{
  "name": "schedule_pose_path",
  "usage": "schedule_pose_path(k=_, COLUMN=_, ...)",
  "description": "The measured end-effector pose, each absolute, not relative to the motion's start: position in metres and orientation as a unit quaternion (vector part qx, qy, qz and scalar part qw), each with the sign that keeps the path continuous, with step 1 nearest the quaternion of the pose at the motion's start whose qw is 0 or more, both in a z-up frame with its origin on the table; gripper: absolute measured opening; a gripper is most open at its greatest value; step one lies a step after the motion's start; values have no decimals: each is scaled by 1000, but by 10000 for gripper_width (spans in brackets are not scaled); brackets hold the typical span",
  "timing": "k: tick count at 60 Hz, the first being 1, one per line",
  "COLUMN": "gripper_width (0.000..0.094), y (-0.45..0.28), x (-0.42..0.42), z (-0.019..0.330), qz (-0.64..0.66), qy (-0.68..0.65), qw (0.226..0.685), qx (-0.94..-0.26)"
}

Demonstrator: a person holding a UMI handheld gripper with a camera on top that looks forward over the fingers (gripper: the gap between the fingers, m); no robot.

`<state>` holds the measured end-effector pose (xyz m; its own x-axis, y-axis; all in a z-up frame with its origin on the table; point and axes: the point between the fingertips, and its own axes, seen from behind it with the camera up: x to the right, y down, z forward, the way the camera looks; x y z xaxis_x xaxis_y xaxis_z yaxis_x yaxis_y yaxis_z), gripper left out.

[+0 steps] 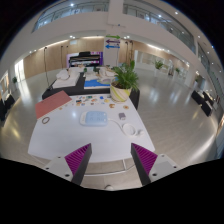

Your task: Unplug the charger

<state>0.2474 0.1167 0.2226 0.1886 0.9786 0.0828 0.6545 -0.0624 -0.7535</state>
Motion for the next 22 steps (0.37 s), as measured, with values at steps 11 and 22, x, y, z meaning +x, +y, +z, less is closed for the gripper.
schedule_pose_path(k=11, gripper_width=816, y=75, x=295, z=223, qz=246, qy=-580, qw=342, qx=-697)
schedule_pose_path(k=22, gripper_width=815, y=60, x=307, z=229, qz=247, qy=-587, qw=347, qx=-689)
